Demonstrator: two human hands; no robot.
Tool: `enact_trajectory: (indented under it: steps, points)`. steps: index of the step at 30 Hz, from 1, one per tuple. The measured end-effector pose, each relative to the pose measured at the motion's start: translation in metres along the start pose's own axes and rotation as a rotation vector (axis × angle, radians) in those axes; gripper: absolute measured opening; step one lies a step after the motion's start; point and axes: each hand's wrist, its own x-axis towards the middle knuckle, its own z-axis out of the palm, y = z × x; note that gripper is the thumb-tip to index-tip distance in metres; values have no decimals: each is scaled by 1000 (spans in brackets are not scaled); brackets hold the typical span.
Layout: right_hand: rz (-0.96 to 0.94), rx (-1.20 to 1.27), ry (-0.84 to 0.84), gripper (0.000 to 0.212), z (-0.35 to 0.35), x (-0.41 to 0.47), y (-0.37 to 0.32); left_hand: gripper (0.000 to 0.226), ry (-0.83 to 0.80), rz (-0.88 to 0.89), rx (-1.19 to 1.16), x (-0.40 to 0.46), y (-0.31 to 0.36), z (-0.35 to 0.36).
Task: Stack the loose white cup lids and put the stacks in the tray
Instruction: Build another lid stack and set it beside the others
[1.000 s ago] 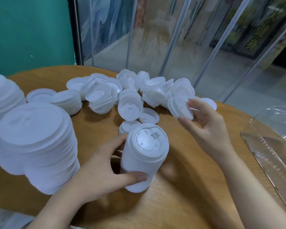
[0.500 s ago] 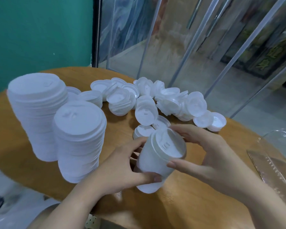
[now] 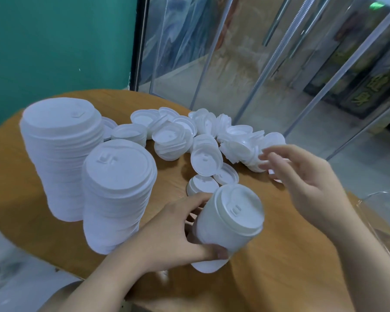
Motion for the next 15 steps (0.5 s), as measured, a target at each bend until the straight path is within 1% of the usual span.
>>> enact_trajectory:
  steps: [2,3,5,10,12,15]
  points:
    - [74,-35,-2,15,18,24,15,78,-6,2,4,1,0,-1]
    - [102,-53,-19,11,30,35,24,79,-7,6,8,1,0,-1]
    - [136,-74,-45,13,54,54,44,79,-4,12,12,1,1,-1]
    - [186,-188,-22,35,101,84,76,81,-2,18,22,3,-1,-1]
    - [182,-223,-9,33,111,91,82,82,-3,20,15,4,-2,-2]
    - [186,-235,-9,25,115,96,84,83,-11,36,2,5,-5,-2]
